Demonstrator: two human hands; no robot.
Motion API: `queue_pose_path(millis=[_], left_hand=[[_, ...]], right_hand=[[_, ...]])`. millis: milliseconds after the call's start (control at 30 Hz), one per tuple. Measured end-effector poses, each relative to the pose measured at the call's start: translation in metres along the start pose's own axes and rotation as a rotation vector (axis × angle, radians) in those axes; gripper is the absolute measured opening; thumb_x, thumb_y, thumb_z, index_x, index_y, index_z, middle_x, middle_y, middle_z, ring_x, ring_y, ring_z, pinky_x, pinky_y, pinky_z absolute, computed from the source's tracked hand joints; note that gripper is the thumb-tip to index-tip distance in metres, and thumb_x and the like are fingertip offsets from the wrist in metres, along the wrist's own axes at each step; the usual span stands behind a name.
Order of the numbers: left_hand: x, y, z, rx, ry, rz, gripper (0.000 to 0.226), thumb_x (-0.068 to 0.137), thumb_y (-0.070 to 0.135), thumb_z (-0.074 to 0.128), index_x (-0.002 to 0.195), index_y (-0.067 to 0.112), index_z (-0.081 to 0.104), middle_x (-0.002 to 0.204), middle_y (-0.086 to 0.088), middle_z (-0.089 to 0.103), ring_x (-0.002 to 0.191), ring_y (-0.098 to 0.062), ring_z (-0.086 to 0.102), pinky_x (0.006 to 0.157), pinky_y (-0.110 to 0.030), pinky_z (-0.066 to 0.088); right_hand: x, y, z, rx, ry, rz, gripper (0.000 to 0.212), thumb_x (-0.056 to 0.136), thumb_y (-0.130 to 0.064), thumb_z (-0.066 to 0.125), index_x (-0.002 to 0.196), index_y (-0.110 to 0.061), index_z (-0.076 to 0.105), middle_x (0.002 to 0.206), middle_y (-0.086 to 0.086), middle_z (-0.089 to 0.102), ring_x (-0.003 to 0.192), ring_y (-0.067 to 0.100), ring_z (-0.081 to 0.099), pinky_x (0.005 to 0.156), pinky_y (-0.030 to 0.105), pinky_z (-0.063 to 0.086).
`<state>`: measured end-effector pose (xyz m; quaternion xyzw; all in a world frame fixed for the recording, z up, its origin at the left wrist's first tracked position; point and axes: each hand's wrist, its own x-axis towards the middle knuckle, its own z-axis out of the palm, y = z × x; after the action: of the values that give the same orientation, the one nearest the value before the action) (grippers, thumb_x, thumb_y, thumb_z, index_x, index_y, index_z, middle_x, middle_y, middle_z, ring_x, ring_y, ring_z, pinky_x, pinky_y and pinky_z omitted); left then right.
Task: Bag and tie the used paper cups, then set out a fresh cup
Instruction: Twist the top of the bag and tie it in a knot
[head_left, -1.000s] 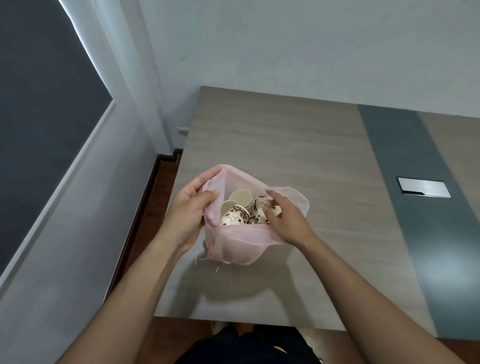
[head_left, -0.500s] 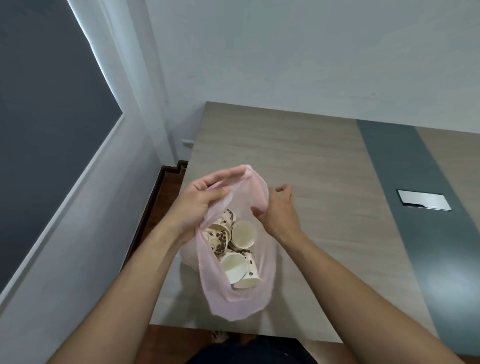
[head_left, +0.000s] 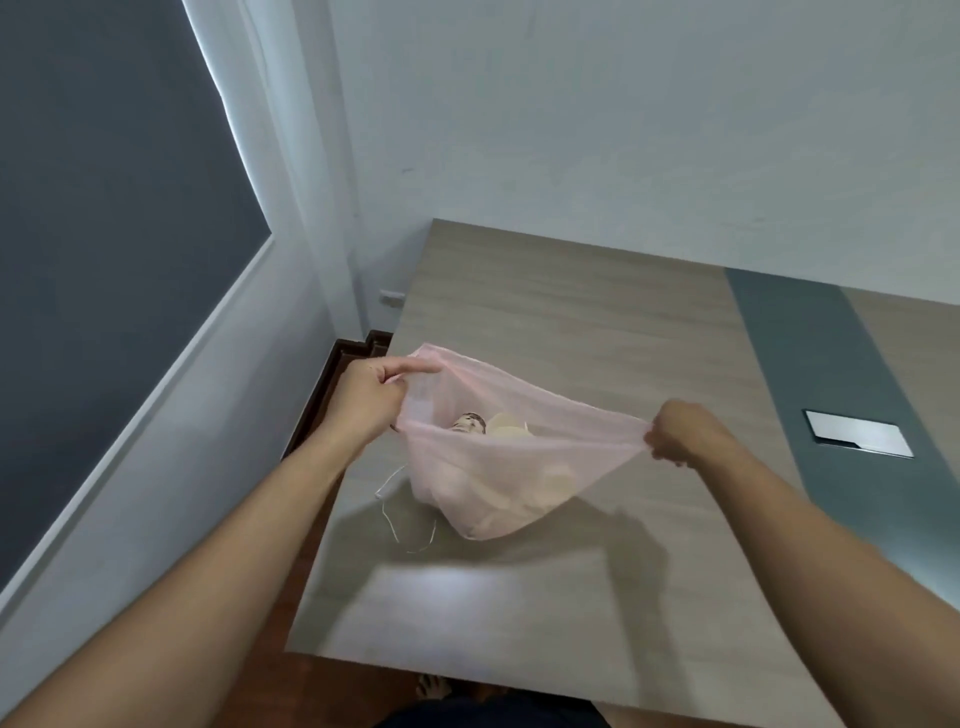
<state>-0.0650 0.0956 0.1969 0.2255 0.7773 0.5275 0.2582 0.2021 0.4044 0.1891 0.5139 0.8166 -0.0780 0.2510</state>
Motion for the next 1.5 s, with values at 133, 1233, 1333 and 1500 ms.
queue_pose_path(millis=[133,1233,1333,1500], left_hand=[[0.019,0.027,-0.013,0.184,0.044,-0.004,0.064,0.093,-0.014,0.038,0.089,0.023,0.09,0.122,0.007,0.08,0.067,-0.026,0.075,0.06,-0.035,0.066],[0.037,-0.067,-0.009,-0.45,-0.207,-0.2,0.028,0.103,-0.006,0.071,0.13,-0.011,0.067,0.124,-0.032,0.077,0.109,-0.029,0.083,0.09,-0.023,0.067],[0.036,-0.064,-0.006,-0.443,-0.183,-0.196,0.029,0.107,0.013,0.071,0.122,-0.012,0.067,0.108,-0.029,0.083,0.101,-0.033,0.085,0.083,-0.023,0.068],[0.037,-0.057,-0.001,-0.246,-0.072,-0.068,0.017,0.111,0.017,0.068,0.123,0.006,0.068,0.087,-0.022,0.083,0.072,-0.025,0.083,0.059,-0.025,0.064]], right_hand=[[0.014,0.03,-0.037,0.057,0.151,0.017,0.018,0.093,-0.015,0.07,0.101,-0.003,0.082,0.094,0.018,0.078,0.093,0.037,0.078,0.074,0.032,0.055],[-0.007,0.09,0.004,1.053,-0.005,-0.209,0.024,0.103,-0.026,0.077,0.118,-0.007,0.08,0.107,0.001,0.087,0.112,0.014,0.08,0.109,0.043,0.056],[-0.012,0.089,0.007,1.024,0.082,-0.192,0.028,0.106,-0.036,0.071,0.11,-0.009,0.08,0.1,0.003,0.086,0.1,0.021,0.082,0.099,0.045,0.06],[-0.017,0.08,0.012,1.053,0.226,-0.176,0.036,0.107,-0.043,0.067,0.103,-0.009,0.078,0.104,0.003,0.074,0.091,0.024,0.072,0.08,0.041,0.064]])
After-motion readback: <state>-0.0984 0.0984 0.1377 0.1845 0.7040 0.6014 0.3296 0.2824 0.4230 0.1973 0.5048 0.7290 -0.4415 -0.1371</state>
